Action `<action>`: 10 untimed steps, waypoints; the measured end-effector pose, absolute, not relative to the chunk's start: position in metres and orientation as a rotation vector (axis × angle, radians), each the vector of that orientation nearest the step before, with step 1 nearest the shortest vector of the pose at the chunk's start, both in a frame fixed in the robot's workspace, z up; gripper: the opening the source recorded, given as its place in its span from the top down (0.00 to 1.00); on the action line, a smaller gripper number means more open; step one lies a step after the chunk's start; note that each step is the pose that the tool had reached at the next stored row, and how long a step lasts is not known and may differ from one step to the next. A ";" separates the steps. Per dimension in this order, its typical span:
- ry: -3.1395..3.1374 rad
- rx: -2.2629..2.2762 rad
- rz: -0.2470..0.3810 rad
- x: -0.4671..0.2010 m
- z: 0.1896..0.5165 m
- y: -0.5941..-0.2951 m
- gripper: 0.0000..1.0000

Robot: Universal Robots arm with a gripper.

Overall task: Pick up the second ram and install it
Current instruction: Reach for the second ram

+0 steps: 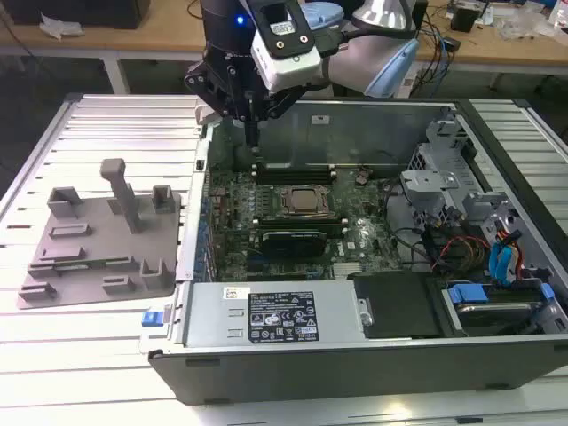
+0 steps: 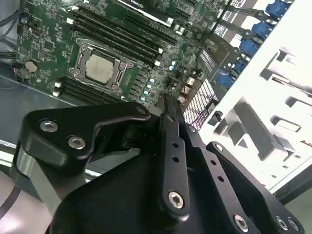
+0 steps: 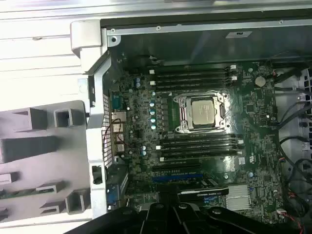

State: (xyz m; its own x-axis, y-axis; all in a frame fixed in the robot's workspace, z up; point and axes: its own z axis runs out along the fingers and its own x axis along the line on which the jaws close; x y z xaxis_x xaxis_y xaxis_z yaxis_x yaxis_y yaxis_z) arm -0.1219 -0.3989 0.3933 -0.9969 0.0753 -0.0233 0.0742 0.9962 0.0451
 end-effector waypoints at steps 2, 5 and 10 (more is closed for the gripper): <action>3.114 0.116 0.069 -0.139 0.393 -0.399 0.92; 3.113 0.116 0.069 -0.154 0.393 -0.399 0.92; 3.113 0.116 0.069 -0.190 0.393 -0.399 0.92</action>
State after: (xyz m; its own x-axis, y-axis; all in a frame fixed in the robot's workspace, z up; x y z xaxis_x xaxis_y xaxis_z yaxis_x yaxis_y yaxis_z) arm -0.1900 -0.3989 0.3931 -0.9969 0.0752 -0.0241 0.0740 0.9962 0.0452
